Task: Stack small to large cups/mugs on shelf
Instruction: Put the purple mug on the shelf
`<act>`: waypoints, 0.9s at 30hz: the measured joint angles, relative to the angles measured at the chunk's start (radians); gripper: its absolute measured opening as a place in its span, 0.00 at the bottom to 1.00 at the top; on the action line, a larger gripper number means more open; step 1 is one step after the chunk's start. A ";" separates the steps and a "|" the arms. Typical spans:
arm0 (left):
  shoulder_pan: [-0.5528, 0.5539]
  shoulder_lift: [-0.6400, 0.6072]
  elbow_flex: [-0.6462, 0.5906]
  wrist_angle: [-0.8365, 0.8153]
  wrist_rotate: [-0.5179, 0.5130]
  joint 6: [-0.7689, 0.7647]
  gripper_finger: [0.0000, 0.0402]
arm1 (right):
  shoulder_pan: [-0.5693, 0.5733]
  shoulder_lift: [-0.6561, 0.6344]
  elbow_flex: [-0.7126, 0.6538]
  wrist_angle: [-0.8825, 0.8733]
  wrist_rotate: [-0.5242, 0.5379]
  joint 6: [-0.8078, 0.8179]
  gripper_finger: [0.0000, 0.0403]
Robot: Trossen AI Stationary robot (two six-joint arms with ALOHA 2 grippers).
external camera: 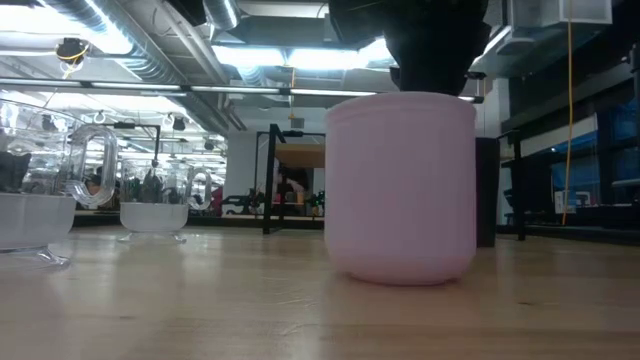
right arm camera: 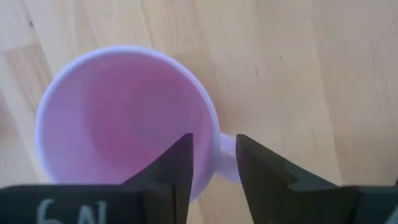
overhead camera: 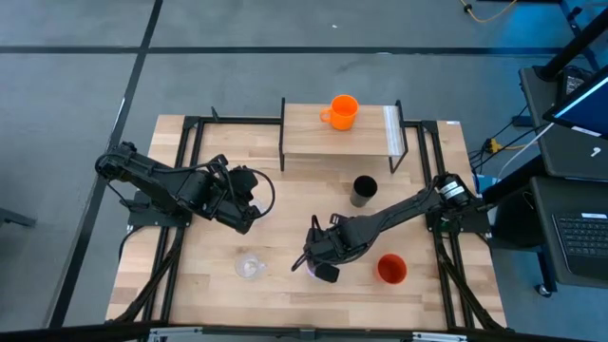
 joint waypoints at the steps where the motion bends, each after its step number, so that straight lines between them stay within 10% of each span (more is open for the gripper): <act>1: 0.000 0.000 0.000 0.000 0.000 0.000 0.25 | 0.000 0.000 0.000 0.000 -0.005 -0.001 0.30; 17: 0.000 0.000 0.000 0.000 0.000 0.000 0.25 | -0.003 -0.005 0.057 -0.010 -0.007 -0.211 0.31; 27: 0.000 0.000 0.000 0.000 0.000 0.000 0.25 | -0.022 -0.005 0.057 -0.001 -0.012 -0.358 0.52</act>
